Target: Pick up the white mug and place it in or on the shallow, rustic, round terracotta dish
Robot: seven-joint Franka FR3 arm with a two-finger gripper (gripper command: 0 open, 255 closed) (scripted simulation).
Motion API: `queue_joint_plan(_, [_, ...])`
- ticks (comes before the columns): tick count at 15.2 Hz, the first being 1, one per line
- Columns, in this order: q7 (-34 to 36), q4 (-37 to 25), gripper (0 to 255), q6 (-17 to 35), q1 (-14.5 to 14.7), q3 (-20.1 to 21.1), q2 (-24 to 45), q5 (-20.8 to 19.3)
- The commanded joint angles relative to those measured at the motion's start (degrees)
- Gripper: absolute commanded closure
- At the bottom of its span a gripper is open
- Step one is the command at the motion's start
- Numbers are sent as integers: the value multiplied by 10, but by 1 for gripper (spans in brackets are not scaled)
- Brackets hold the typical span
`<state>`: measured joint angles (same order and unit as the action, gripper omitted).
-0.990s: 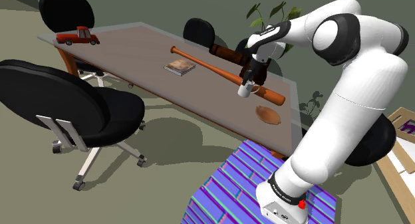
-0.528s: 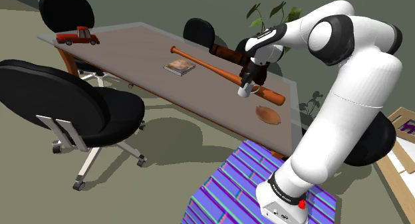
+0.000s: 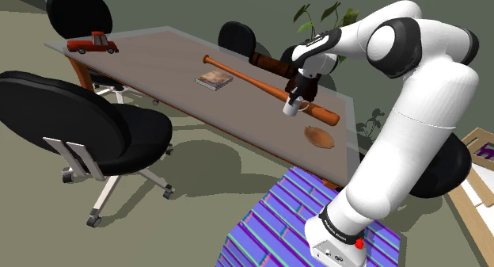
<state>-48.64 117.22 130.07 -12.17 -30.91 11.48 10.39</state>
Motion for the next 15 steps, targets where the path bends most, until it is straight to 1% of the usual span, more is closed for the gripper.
queue_joint_plan(1, [0,0,255,0,0,0,0,0])
queue_joint_plan(5, [0,0,255,0,0,0,0,0])
queue_joint_plan(15, [23,-36,255,-68,7,-7,-39,-31])
